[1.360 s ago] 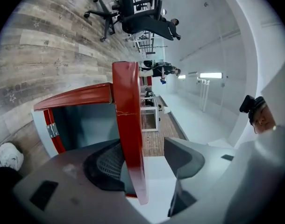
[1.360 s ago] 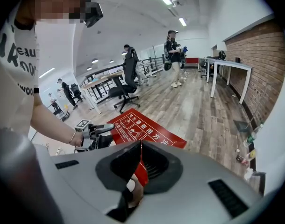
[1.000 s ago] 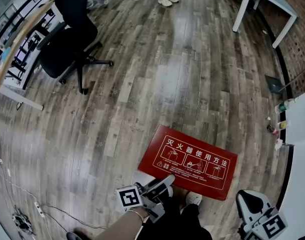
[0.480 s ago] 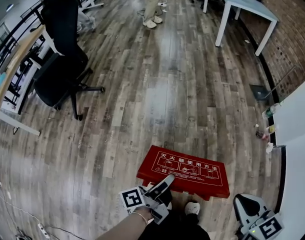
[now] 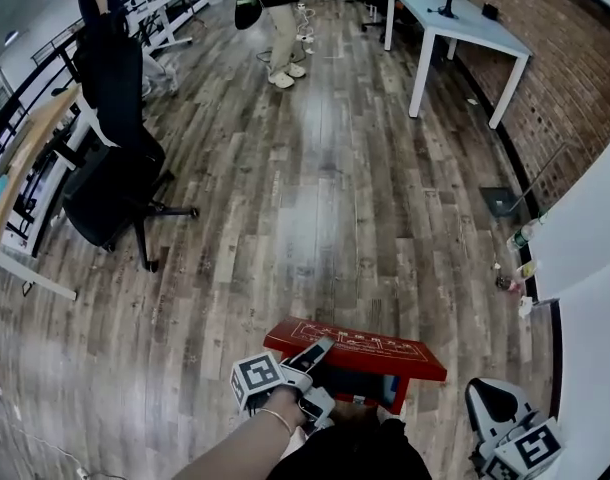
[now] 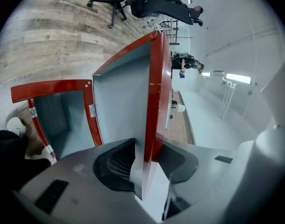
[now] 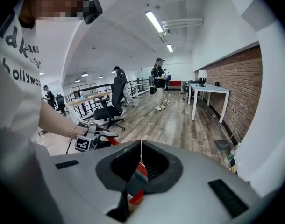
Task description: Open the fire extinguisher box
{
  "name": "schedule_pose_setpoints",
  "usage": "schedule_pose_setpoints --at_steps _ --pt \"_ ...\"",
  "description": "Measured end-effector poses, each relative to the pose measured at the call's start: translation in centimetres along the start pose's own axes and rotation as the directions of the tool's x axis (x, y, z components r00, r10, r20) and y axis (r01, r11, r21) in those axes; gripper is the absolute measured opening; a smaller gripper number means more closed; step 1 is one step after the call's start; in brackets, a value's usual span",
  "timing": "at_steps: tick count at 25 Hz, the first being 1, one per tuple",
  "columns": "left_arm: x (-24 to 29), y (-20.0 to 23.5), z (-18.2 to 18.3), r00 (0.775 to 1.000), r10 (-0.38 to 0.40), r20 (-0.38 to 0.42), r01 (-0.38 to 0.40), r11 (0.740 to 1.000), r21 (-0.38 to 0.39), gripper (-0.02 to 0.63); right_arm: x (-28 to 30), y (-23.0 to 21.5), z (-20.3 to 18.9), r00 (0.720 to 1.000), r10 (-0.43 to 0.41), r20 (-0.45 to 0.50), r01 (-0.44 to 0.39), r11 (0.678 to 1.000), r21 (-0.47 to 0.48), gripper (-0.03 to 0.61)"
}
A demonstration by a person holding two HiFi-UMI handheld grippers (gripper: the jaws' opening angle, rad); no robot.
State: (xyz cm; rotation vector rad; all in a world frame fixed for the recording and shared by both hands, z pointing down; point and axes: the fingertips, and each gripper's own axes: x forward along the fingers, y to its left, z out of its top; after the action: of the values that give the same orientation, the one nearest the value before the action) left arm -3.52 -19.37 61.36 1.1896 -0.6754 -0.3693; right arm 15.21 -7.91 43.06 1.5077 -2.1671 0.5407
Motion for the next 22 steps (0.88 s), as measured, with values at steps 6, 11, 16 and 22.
schedule_pose_setpoints --at_steps 6,11,16,22 --pt "1.1 -0.7 0.9 0.992 0.068 0.102 -0.061 0.996 -0.068 0.13 1.4 -3.2 1.0 0.998 0.067 0.016 -0.067 0.997 -0.026 0.011" --pt "2.2 -1.0 1.7 0.97 0.139 0.198 -0.12 0.987 -0.106 0.13 2.2 -7.0 2.6 0.988 0.154 0.005 -0.154 0.988 -0.009 0.011" --pt "3.3 -1.7 2.4 0.944 0.185 0.273 -0.158 0.98 -0.119 0.135 3.8 -10.0 4.3 0.976 0.218 0.01 -0.218 0.976 -0.013 0.011" --pt "4.2 -1.9 2.9 0.911 0.231 0.342 -0.199 0.972 -0.125 0.141 8.2 -11.4 4.3 0.956 0.289 -0.046 -0.292 0.953 -0.078 0.011"
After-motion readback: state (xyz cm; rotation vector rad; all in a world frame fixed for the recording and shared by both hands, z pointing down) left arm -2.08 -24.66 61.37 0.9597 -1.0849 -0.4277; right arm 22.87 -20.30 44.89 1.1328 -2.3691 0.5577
